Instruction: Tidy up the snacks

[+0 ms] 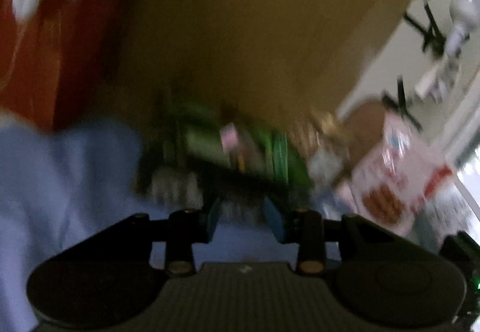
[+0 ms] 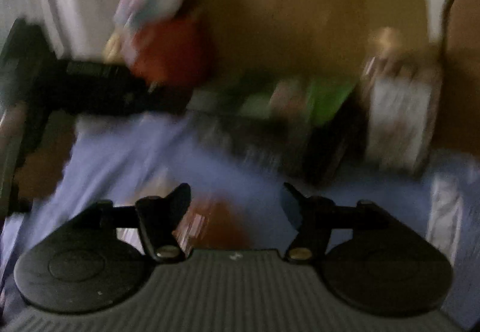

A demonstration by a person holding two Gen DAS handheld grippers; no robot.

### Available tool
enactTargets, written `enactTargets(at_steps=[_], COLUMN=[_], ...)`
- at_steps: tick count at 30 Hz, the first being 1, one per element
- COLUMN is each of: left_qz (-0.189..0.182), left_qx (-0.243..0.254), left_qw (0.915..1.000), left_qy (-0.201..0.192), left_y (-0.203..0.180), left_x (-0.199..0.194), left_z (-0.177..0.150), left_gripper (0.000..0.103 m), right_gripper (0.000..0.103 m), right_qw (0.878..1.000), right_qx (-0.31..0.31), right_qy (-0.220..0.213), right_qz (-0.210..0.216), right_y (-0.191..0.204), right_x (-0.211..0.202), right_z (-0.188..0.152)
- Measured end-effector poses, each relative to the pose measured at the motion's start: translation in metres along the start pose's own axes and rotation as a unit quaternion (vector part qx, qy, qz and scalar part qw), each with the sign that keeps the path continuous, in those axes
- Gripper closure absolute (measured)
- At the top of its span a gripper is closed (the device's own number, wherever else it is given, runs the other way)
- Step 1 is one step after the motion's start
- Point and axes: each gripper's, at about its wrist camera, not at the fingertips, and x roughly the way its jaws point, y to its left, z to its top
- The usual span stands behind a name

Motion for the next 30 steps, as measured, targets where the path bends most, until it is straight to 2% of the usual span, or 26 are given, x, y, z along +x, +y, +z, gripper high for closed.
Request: enactTargets(at_steps=[2, 4, 5, 7, 9, 11, 12, 13, 16, 18, 20, 22, 23, 26, 30], left_qz=[-0.008, -0.016, -0.016, -0.015, -0.022, -0.023, -0.022, -0.023, -0.034, -0.040, -0.048, -0.055, -0.053, -0.054, -0.050], left_qx=[-0.018, -0.028, -0.032, -0.052, -0.077, -0.089, -0.090, -0.088, -0.081, -0.078, -0.075, -0.074, -0.074, -0.073, -0.085], left_qw=[0.9994, 0.9988, 0.9987, 0.9980, 0.9964, 0.9955, 0.9954, 0.9956, 0.9958, 0.9959, 0.9958, 0.9955, 0.9956, 0.9956, 0.9947], left_qy=[0.028, 0.037, 0.036, 0.033, 0.028, 0.024, 0.024, 0.023, 0.023, 0.022, 0.022, 0.022, 0.021, 0.021, 0.030], left_y=[0.004, 0.008, 0.010, 0.014, 0.020, 0.027, 0.028, 0.029, 0.026, 0.023, 0.020, 0.017, 0.016, 0.017, 0.022], left_x=[0.003, -0.001, -0.004, -0.011, -0.020, -0.031, -0.034, -0.037, -0.044, -0.045, -0.046, -0.046, -0.046, -0.049, -0.047], left_z=[-0.020, -0.037, -0.044, -0.054, -0.060, -0.064, -0.065, -0.065, -0.067, -0.070, -0.074, -0.077, -0.078, -0.082, -0.086], left_gripper=[0.069, 0.069, 0.069, 0.069, 0.069, 0.069, 0.069, 0.069, 0.069, 0.065, 0.064, 0.058, 0.051, 0.049, 0.049], right_gripper=[0.020, 0.017, 0.016, 0.018, 0.029, 0.057, 0.084, 0.089, 0.091, 0.091, 0.094, 0.097, 0.099, 0.099, 0.098], right_qw=[0.999, 0.993, 0.991, 0.993, 0.996, 0.996, 0.996, 0.996, 0.992, 0.987, 0.987, 0.987, 0.989, 0.995, 0.997], right_qx=[-0.040, -0.097, -0.115, -0.103, -0.076, -0.078, -0.073, -0.078, -0.124, -0.158, -0.161, -0.161, -0.149, -0.072, -0.024], right_qy=[0.031, 0.045, 0.026, 0.023, 0.026, 0.028, 0.032, 0.033, 0.030, 0.021, 0.022, 0.019, 0.022, 0.037, 0.042], right_qz=[-0.012, -0.045, -0.058, -0.055, -0.042, -0.037, -0.035, -0.030, -0.013, -0.008, -0.007, -0.009, -0.001, 0.056, 0.060], right_y=[0.017, 0.035, 0.042, 0.043, 0.037, 0.041, 0.042, 0.046, 0.063, 0.077, 0.081, 0.085, 0.085, 0.072, 0.060], right_x=[0.001, 0.008, 0.009, 0.013, 0.016, 0.013, 0.011, 0.009, 0.001, -0.009, -0.013, -0.020, -0.023, -0.031, -0.032], right_z=[-0.021, -0.036, -0.043, -0.043, -0.040, -0.037, -0.038, -0.037, -0.048, -0.060, -0.064, -0.067, -0.068, -0.068, -0.072])
